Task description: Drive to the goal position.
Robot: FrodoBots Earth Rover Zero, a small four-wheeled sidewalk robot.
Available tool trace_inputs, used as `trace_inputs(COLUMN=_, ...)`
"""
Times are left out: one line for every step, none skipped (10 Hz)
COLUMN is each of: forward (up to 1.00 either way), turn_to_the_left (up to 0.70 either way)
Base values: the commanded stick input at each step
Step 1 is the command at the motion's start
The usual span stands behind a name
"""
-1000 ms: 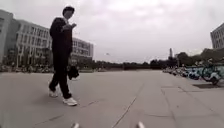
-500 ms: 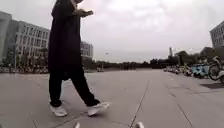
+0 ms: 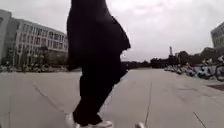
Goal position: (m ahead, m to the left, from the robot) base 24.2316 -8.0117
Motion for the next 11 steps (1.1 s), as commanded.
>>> trace_inputs(forward=0.85, turn_to_the_left=0.0)
trace_inputs(forward=0.85, turn_to_the_left=0.0)
trace_inputs(forward=0.85, turn_to_the_left=0.0)
trace_inputs(forward=0.85, turn_to_the_left=0.0)
trace_inputs(forward=0.85, turn_to_the_left=0.0)
trace_inputs(forward=0.85, turn_to_the_left=0.0)
trace_inputs(forward=0.85, turn_to_the_left=0.0)
trace_inputs(forward=0.85, turn_to_the_left=0.0)
trace_inputs(forward=0.85, turn_to_the_left=0.0)
trace_inputs(forward=0.85, turn_to_the_left=0.0)
trace_inputs(forward=0.85, turn_to_the_left=0.0)
